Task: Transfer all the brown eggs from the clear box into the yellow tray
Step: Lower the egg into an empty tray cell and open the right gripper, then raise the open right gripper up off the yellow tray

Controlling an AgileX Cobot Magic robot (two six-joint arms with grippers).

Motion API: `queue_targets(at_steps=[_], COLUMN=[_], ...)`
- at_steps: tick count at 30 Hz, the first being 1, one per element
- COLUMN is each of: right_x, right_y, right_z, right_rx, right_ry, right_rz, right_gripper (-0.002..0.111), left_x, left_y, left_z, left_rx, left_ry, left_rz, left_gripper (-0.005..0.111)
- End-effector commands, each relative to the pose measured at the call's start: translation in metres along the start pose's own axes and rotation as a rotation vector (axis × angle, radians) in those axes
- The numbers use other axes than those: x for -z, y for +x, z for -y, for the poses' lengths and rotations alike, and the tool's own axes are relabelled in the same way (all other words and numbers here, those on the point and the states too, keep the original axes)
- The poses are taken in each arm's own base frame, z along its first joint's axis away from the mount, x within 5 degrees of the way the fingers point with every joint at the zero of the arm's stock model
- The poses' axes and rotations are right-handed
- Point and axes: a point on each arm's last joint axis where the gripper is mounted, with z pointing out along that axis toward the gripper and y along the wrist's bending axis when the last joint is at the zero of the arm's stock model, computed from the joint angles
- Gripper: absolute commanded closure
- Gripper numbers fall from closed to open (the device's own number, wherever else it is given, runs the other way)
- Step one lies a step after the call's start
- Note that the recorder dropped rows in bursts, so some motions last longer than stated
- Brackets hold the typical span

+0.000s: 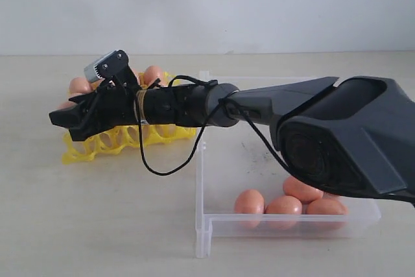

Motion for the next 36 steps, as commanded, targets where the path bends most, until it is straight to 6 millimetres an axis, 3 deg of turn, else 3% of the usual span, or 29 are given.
queue_targets(at_steps=[1,22,24,27,29,33,36], right_x=[-0.002,-0.001,-0.001,-0.001,0.000,0.001,0.003], right_y=[0.000,0.005,0.005,0.006,0.006,-0.001,-0.017], right_z=[0.008,0.017,0.017,0.019,0.020,0.020,0.020], right_rx=[-0.019,-0.068,-0.077,-0.151,-0.174,-0.196,-0.185], right_ry=[0.056,0.166,0.167,0.185,0.200,0.219,0.247], right_rz=[-0.008,-0.054,-0.054,-0.054,-0.057,-0.048,-0.035], right_gripper=[0.109,0.106,0.098,0.062,0.049,0.050,0.050], left_x=[0.000,0.000,0.000,0.000,0.000,0.000,0.000], left_y=[-0.001,-0.001,-0.001,-0.001,-0.001,-0.001,-0.001], left_z=[0.000,0.000,0.000,0.000,0.000,0.000,0.000], left_rx=[-0.005,-0.005,-0.005,-0.005,-0.005,-0.005,-0.005], left_ry=[0.005,0.005,0.005,0.005,0.005,0.005,0.005], left_rz=[0.004,0.004,0.004,0.004,0.004,0.004,0.004], left_gripper=[0.103,0.103,0.103,0.103,0.103,0.103,0.103])
